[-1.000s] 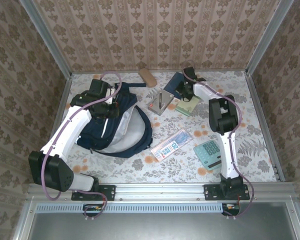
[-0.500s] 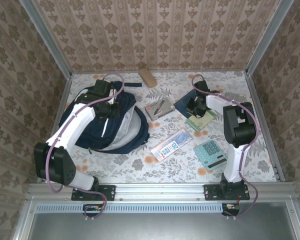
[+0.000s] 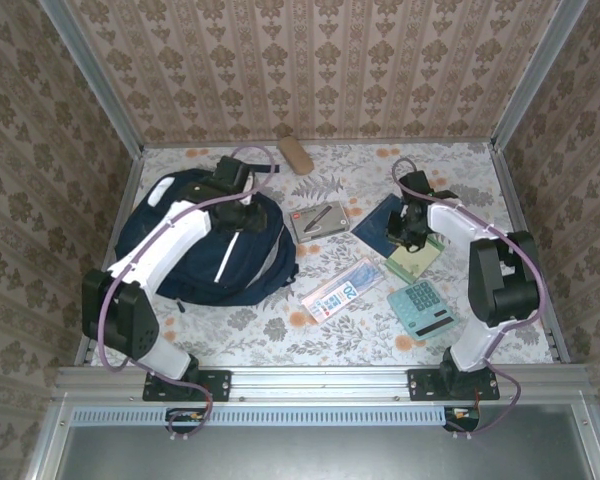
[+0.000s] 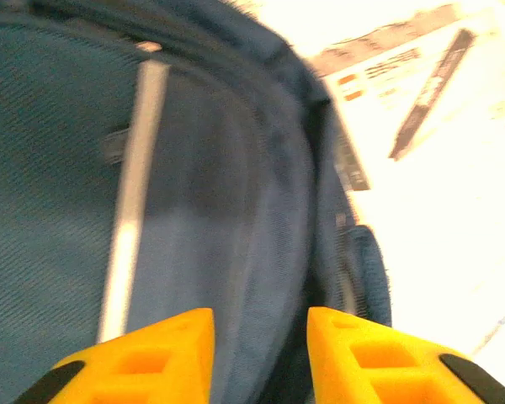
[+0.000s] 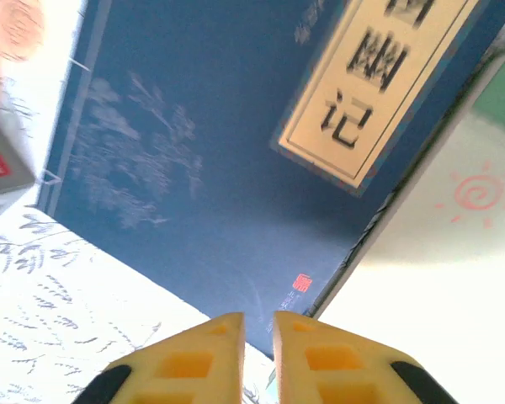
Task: Pack the student bag
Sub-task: Move the book to the middle-right of the table, then rotate the book at the center of the table.
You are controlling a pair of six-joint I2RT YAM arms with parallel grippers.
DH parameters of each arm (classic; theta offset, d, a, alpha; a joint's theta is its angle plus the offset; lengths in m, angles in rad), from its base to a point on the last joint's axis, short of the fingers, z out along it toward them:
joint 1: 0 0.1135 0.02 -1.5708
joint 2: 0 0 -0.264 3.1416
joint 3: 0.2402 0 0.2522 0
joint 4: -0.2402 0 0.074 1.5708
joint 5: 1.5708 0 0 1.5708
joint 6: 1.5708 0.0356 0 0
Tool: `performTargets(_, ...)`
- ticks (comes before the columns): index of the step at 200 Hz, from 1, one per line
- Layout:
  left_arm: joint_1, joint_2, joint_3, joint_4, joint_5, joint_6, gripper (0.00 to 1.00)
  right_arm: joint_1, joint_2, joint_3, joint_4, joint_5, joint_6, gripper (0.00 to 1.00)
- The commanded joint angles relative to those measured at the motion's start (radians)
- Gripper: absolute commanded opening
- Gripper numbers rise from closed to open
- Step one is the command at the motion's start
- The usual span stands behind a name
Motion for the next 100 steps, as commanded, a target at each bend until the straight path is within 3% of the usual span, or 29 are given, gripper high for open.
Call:
performTargets(1, -0.06, 0.036, 0.05, 0.07, 0.016, -0.044, 0.36, -0.007, -0.018, 0.078, -0.059, 0.084, -0.041, 0.19)
performTargets(28, -0.127, 0.101, 0.078, 0.179, 0.068, -0.075, 0.39, -0.043, 0.031, 0.137, -0.062, 0.142, -0.041, 0.21)
performTargets(59, -0.187, 0.203, 0.127, 0.304, 0.103, -0.084, 0.45, -0.083, 0.039, 0.141, 0.009, 0.219, -0.047, 0.47)
performTargets(75, -0.206, 0.27, 0.167, 0.353, 0.131, -0.087, 0.54, -0.11, 0.057, 0.147, 0.03, 0.23, -0.038, 0.54)
performTargets(100, -0.241, 0.385, 0.268, 0.392, 0.17, -0.073, 0.66, -0.148, 0.102, 0.15, 0.061, 0.18, -0.02, 0.55)
